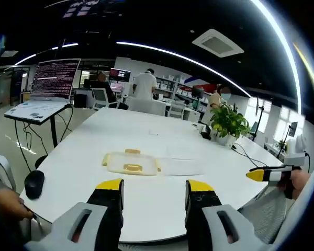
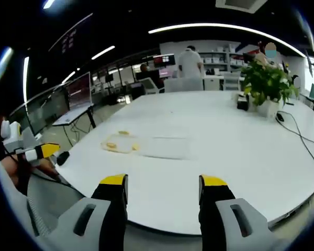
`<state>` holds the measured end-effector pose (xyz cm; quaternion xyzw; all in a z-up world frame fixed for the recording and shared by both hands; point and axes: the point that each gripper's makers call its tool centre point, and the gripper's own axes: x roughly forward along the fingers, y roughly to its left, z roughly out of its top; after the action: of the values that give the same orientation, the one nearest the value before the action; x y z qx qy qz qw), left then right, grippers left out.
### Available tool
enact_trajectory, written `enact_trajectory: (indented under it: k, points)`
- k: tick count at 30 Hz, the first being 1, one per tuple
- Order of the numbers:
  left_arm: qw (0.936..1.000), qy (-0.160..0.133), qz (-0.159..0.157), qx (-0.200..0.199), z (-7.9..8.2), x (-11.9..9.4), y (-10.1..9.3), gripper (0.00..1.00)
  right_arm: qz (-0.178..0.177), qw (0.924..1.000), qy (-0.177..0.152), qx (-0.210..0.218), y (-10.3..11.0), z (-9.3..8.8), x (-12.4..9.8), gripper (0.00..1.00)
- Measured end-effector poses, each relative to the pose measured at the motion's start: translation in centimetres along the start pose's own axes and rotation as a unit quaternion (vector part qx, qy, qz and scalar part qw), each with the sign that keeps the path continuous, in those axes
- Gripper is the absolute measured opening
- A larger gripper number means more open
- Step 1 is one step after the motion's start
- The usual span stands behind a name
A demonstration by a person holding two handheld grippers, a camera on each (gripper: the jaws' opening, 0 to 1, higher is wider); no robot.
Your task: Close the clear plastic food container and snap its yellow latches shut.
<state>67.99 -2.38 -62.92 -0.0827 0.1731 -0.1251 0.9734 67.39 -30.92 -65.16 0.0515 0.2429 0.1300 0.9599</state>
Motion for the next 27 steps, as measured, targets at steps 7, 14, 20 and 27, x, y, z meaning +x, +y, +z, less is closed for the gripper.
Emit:
enact_trajectory:
  k: [7,14,20,27]
  points:
    - [1.0000,0.000,0.000,0.000,0.04,0.06,-0.05,0.41,0.001,1.0000,0.002,0.001,-0.03,0.00,0.04,0.51]
    - [1.0000,0.001,0.000,0.002,0.03,0.10,-0.10,0.41,0.001,1.0000,0.003,0.001,-0.02,-0.03,0.05,0.51]
    - [1.0000,0.000,0.000,0.000,0.10,0.19,-0.03,0.41,0.004,1.0000,0.004,0.000,0.04,0.02,0.19,0.51]
    - [1.0000,0.001,0.000,0.000,0.16,0.27,0.00,0.41,0.004,1.0000,0.004,-0.001,0.03,0.12,0.22,0.51]
